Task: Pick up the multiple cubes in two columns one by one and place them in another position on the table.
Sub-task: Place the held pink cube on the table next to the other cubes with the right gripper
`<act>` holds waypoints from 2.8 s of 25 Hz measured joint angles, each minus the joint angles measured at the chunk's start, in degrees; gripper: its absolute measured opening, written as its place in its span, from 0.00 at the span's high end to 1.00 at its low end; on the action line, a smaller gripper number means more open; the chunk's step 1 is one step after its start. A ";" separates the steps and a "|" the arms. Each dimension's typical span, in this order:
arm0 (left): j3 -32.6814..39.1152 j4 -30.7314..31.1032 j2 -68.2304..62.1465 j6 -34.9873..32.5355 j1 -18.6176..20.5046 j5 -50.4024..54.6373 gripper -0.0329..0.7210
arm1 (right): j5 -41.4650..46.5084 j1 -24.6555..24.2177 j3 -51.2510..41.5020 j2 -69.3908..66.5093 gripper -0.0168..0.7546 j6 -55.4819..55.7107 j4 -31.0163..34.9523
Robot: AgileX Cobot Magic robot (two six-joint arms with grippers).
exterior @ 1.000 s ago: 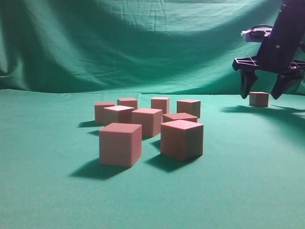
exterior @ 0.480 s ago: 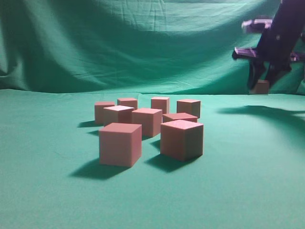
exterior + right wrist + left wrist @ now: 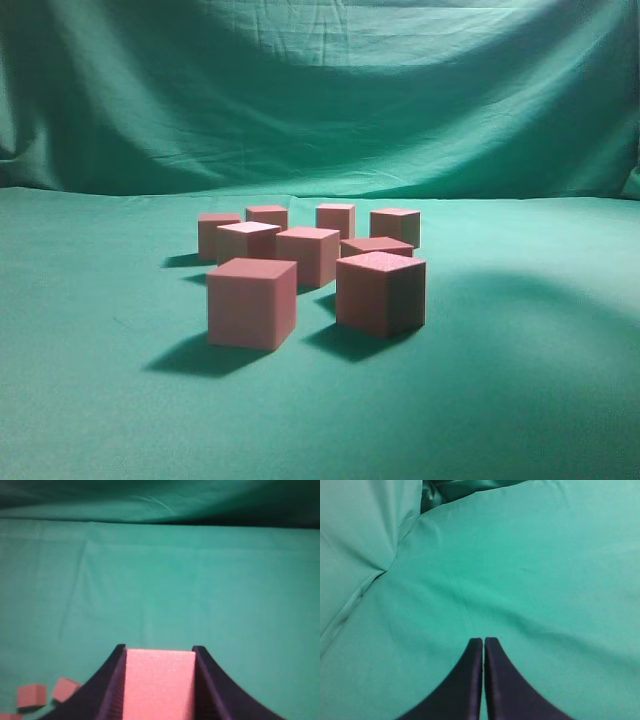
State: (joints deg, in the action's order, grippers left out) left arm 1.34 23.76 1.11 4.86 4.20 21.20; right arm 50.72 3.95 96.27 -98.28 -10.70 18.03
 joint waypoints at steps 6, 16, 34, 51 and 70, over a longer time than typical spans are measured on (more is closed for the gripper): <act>0.00 0.00 0.00 0.00 0.00 0.00 0.96 | -1.76 3.73 -13.98 16.89 0.65 -6.39 6.80; 0.00 0.00 0.00 0.00 0.00 0.00 0.96 | -3.69 27.75 -31.90 25.06 0.65 -11.43 9.77; 0.00 0.00 0.00 0.00 0.00 0.00 0.96 | -2.17 52.01 -20.62 -4.03 0.65 10.78 -9.21; 0.00 0.00 0.00 0.00 0.00 0.00 0.96 | -6.34 52.08 -15.87 -16.42 0.65 16.91 -15.90; 0.00 0.00 0.00 0.00 0.00 0.00 0.96 | 1.58 52.08 -7.92 -17.59 0.19 15.86 -16.95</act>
State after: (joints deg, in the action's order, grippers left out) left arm 1.34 23.76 1.11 4.86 4.20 21.20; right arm 52.30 56.04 88.35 -115.87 5.16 1.08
